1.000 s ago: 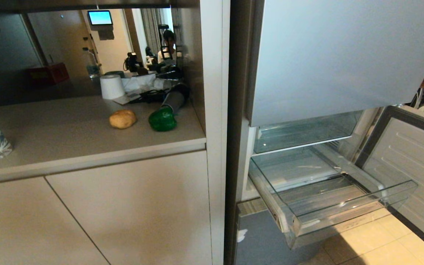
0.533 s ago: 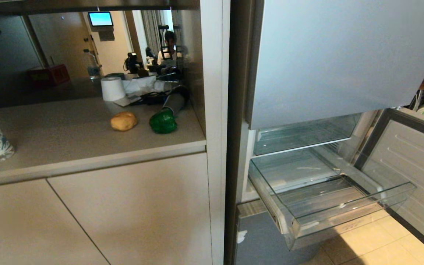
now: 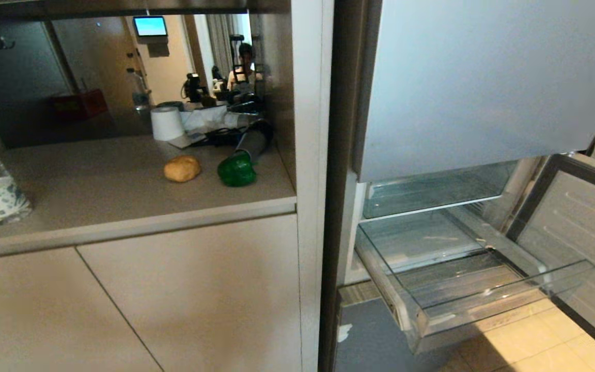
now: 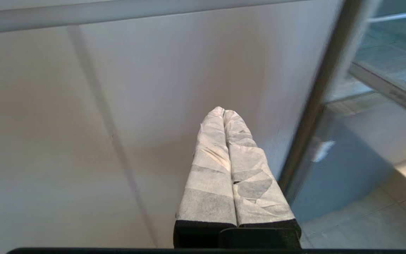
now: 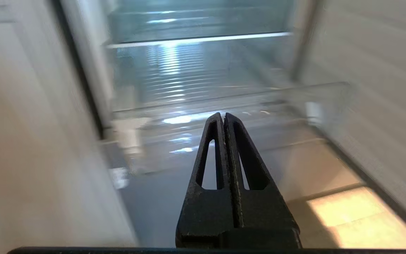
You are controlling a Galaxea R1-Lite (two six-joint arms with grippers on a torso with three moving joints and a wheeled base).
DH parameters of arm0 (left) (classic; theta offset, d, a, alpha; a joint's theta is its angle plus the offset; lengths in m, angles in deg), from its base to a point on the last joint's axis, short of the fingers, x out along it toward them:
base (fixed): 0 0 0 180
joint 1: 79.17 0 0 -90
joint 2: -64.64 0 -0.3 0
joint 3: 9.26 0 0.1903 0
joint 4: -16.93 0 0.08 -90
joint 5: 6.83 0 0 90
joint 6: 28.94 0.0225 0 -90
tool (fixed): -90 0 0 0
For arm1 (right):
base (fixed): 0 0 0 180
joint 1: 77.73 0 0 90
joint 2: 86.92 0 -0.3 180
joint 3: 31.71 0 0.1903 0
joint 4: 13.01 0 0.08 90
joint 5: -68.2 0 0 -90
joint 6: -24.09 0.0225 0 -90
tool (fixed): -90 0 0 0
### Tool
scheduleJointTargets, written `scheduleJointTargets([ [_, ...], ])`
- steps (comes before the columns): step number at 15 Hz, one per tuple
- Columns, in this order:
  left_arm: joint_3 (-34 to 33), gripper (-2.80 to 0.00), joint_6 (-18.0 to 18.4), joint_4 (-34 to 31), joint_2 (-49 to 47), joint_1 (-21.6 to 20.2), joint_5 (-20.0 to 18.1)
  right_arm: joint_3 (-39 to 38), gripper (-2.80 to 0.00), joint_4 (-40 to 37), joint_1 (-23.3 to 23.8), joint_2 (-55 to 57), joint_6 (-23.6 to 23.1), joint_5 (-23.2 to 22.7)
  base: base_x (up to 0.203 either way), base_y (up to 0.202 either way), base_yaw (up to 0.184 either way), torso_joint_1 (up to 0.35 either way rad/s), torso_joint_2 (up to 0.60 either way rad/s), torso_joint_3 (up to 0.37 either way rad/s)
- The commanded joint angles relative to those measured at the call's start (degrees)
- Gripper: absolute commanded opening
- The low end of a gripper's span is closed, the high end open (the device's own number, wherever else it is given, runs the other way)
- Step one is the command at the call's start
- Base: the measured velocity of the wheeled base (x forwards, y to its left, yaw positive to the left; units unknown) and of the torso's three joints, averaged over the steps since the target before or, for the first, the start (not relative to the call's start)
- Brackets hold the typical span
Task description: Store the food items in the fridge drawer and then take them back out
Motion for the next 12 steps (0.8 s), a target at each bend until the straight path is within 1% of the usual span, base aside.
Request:
scheduleJointTargets([
  [1, 0.0, -2.8, 0.0, 0.0, -0.1, 0.0, 0.0, -1.8, -2.8, 0.1, 0.0, 0.1, 0.2, 0.0, 0.0, -0.006, 0.159, 0.004, 0.0, 0.002],
  [5, 0.0, -2.8, 0.0, 0.0, -0.1, 0.0, 0.0, -1.8, -2.8, 0.1, 0.0, 0.1, 0.2, 0.1, 0.001, -0.01, 0.171, 0.008, 0.0, 0.002],
  [7, 0.0, -2.8, 0.0, 0.0, -0.1, 0.0, 0.0, -1.8, -2.8, 0.1, 0.0, 0.1, 0.2, 0.0, -0.001, -0.01, 0.108, 0.004, 0.0, 0.002],
  [10, 0.0, -2.8, 0.0, 0.0, -0.1, 0.0, 0.0, -1.8, -2.8, 0.1, 0.0, 0.1, 0.0, 0.0, 0.0, 0.0, 0.0, 0.0, 0.0, 0.0],
  [12, 0.0, -2.8, 0.0, 0.0, -0.1, 0.0, 0.0, -1.8, -2.8, 0.0, 0.0, 0.1, -1.9, -0.4, 0.0, 0.0, 0.0, 0.0, 0.0, 0.0],
])
